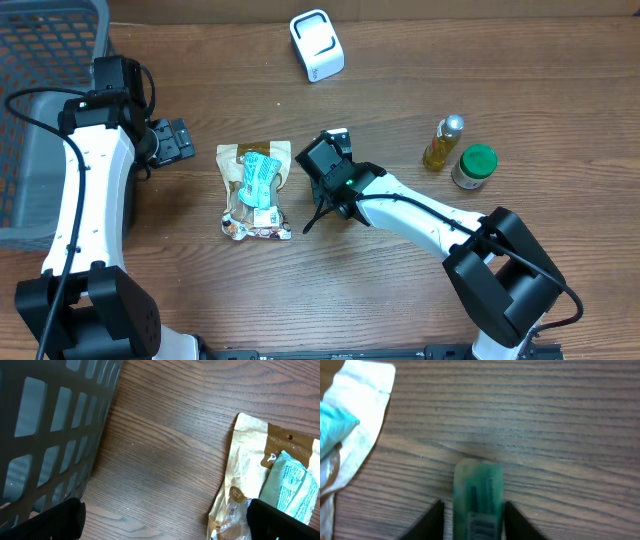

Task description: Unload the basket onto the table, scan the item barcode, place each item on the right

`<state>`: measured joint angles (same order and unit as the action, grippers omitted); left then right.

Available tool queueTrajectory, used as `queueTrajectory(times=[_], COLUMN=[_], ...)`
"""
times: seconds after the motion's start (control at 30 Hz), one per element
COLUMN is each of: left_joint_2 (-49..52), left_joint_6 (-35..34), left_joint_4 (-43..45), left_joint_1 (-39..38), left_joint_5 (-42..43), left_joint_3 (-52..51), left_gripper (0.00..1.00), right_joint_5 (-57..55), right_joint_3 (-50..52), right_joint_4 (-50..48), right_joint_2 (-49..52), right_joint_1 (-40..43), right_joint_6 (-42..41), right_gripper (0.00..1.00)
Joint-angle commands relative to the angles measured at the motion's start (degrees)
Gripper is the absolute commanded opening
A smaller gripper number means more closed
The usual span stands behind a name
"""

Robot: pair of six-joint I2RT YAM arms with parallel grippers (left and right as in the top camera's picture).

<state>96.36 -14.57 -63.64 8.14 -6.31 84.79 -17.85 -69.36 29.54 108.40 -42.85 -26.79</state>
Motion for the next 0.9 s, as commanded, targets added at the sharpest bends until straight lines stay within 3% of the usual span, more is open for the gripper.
queueTrajectory(times=[0.0, 0.3, 0.47, 0.5, 0.57, 0.6, 0.67, 0.73, 0.87], left_joint_2=[-0.9, -0.9, -0.9, -0.9, -0.9, -0.9, -0.9, -0.9, -0.9], left_joint_6=[0.7, 0.7, 0.6, 0.7, 0.7, 0.7, 0.6, 0.6, 0.7], left_joint_4=[0.0, 0.0, 0.0, 0.0, 0.0, 0.0, 0.0, 0.0, 0.0], left_joint_1=[0.1, 0.1, 0.1, 0.1, 0.1, 0.1, 0.1, 0.1, 0.1], left_joint_5=[-0.7, -0.7, -0.7, -0.7, -0.7, -0.7, -0.7, -0.7, -0.7], left_joint_3=[1.1, 1.1, 1.1, 1.1, 1.1, 1.1, 1.1, 1.1, 1.1], left_gripper=[1.0, 1.0, 1.0, 1.0, 1.0, 0.99, 1.0, 0.99, 1.0], right_joint_5=[0.3, 2.8, 3.4, 3.4, 3.4, 3.4, 3.3, 3.3, 3.1], right_joint_3=[0.8, 0.8, 0.8, 0.8, 0.8, 0.8, 0.8, 0.8, 0.8], right_joint_4=[-0.7, 0.0, 1.2, 1.5, 1.7, 1.7, 1.6, 1.6, 1.0], right_joint_2=[-1.9, -1.9, -1.9, -1.9, -1.9, -1.9, -1.9, -1.9, -1.9], right_joint_1=[-0.2, -0.2, -0.2, -0.2, -0.2, -0.2, -0.2, -0.2, -0.2], right_joint_6=[-0.2, -0.3, -0.3, -0.3, -0.2, -0.2, -0.2, -0.2, -0.2], right_gripper=[0.61, 0.6, 0.41, 0.2, 0.08, 0.06, 0.08, 0.4, 0.41])
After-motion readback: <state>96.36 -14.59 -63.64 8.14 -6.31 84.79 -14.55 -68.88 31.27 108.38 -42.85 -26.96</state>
